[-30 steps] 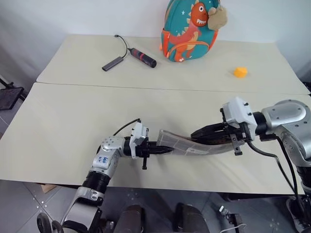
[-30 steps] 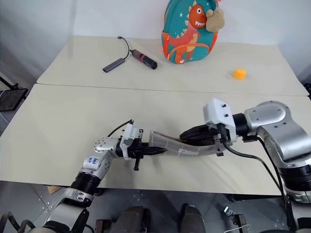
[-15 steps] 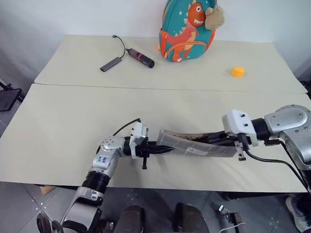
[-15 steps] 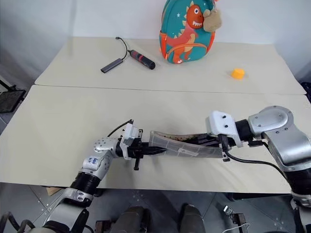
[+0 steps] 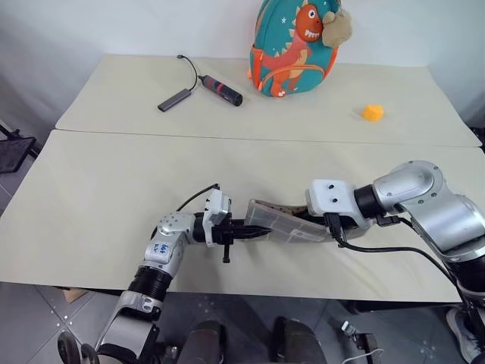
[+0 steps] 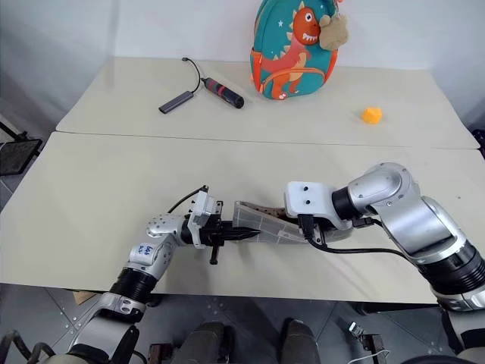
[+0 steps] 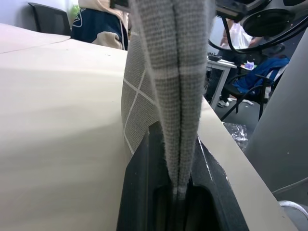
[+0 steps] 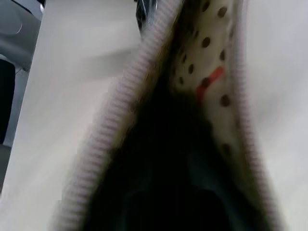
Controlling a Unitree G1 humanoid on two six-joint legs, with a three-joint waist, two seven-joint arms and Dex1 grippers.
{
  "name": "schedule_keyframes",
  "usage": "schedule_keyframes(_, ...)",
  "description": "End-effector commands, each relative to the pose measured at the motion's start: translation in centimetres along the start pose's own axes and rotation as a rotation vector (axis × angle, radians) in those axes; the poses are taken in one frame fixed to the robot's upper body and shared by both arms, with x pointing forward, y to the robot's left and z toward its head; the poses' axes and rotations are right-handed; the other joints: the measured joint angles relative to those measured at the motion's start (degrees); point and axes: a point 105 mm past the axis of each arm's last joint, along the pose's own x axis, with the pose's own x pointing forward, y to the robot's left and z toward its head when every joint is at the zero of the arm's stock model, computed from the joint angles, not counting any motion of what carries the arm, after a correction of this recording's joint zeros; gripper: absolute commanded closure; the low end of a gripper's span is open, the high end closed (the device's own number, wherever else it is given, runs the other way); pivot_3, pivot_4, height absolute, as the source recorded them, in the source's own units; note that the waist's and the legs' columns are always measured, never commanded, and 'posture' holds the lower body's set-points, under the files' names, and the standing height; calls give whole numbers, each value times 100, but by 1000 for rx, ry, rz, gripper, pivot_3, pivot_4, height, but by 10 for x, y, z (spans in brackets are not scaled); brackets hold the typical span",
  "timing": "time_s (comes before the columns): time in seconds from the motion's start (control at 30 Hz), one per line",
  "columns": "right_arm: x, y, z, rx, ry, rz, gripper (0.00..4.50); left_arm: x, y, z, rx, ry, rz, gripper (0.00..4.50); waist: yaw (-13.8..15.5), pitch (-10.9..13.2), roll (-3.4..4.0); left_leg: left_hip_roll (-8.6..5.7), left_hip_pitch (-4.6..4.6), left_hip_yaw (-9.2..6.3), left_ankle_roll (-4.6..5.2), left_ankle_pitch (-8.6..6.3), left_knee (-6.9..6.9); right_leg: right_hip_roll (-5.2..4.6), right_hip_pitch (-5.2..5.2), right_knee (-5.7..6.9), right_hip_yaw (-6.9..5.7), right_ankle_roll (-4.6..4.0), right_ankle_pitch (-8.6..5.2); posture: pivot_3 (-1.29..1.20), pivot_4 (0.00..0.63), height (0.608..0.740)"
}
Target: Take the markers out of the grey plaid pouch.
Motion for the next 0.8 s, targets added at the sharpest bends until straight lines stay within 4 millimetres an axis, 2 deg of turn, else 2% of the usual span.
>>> schedule_keyframes(0.03, 1, -3, 3, -33, 5, -17, 2592, 2, -2, 0, 7, 12, -7, 4500, 0, 0, 0, 0, 0, 1, 0, 0, 0, 0, 0, 0, 0, 0, 0, 0, 150, 740)
schedule_keyframes(0.27, 14, -6, -12, -37, 95, -12, 2592, 3, -2, -1, 2, 10, -6, 4500, -3, -2, 0, 0, 1, 4, 0, 0, 0, 0, 0, 0, 0, 0, 0, 0, 150, 740)
schedule_keyframes(0.4, 23, -8, -35, -126, 245, -1, 2592, 4, -3, -1, 3, 9, -8, 4500, -13, -15, -9, 0, 7, 5, -1, 1, 1, 1, 4, 3, 1, 0, 0, 0, 150, 740)
schedule_keyframes(0.7, 41, 1, -41, -72, 241, 44, 2592, 3, -3, -2, 1, 12, -3, 4500, -51, -37, -32, 4, 13, 9, -5, 3, 7, 3, 5, 16, 7, -2, 0, 0, 150, 740)
schedule_keyframes(0.8, 42, -7, -36, -73, 215, 12, 3221, 1, -2, -2, 0, 11, 6, 4500, -86, -41, -35, 6, 20, 7, -6, 4, 7, 3, 12, 17, 7, -3, 0, 0, 150, 740)
